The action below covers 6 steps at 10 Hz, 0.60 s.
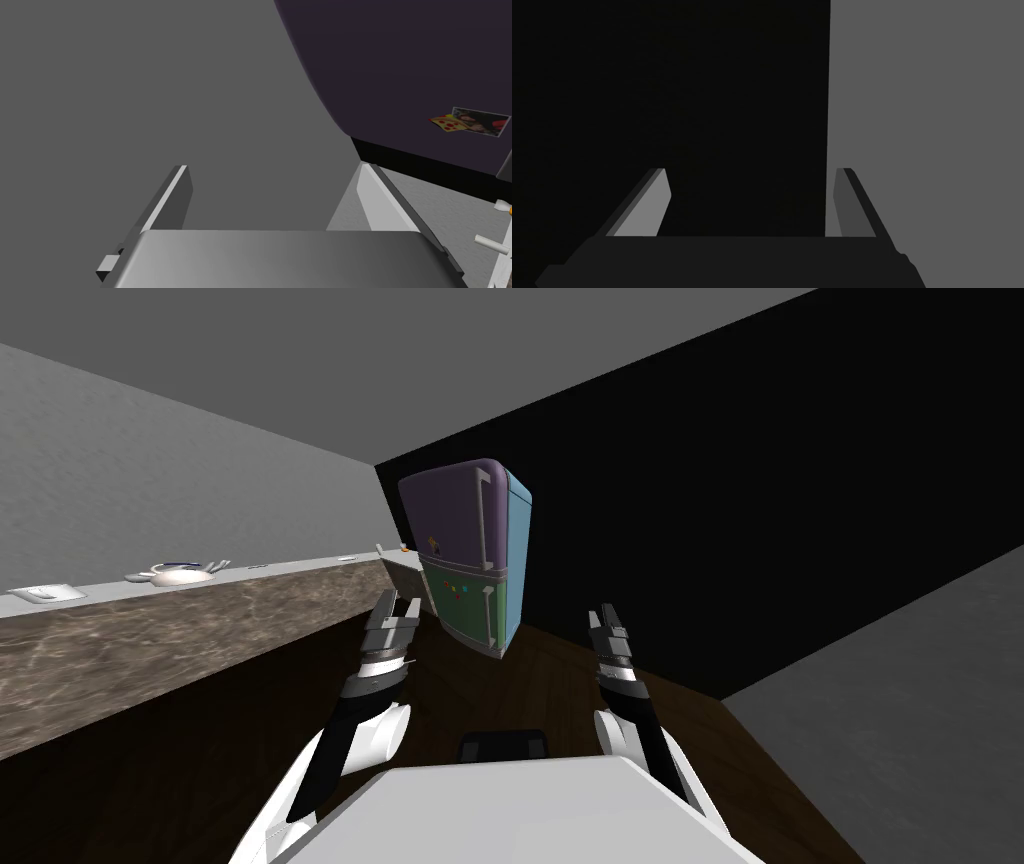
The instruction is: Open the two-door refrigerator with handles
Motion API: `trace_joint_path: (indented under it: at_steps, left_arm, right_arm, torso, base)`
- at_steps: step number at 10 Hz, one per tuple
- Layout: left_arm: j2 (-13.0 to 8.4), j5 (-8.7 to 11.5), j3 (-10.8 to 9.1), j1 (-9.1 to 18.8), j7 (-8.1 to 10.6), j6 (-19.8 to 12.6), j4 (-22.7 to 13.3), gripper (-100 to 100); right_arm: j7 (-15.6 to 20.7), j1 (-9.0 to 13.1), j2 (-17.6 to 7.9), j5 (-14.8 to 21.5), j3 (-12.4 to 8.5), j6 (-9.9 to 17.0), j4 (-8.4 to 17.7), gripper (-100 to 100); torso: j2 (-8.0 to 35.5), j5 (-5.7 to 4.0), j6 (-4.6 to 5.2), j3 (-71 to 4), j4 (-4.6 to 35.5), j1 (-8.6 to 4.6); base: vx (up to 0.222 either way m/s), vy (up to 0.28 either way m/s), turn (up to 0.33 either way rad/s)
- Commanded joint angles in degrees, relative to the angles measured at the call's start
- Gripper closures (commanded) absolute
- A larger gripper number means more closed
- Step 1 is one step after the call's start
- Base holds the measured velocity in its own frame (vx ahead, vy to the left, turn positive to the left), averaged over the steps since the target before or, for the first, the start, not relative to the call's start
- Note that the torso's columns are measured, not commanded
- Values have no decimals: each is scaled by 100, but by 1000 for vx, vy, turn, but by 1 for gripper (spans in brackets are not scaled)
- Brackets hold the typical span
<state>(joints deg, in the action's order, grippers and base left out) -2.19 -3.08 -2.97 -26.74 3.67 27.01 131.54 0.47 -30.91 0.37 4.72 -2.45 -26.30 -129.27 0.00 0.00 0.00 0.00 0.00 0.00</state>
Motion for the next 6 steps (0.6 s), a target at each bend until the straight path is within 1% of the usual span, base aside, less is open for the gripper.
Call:
trace_joint_path:
  at_steps: [1, 3, 6]
  left_arm:
    - [0, 0, 0, 0, 0, 0, 0, 0]
    - [0, 0, 0, 0, 0, 0, 1, 0]
    - [0, 0, 0, 0, 0, 0, 1, 0]
  right_arm:
    - [0, 0, 0, 0, 0, 0, 0, 0]
    - [0, 0, 0, 0, 0, 0, -1, 0]
    - [0, 0, 0, 0, 0, 0, -1, 0]
  torso:
    - [232, 0, 0, -467, 235, 0]
    - [1003, 0, 0, -2014, 1006, 0]
    - [2269, 0, 0, -4536, 2268, 0]
  base:
    - [0, 0, 0]
    - [0, 0, 0]
    - [0, 0, 0]
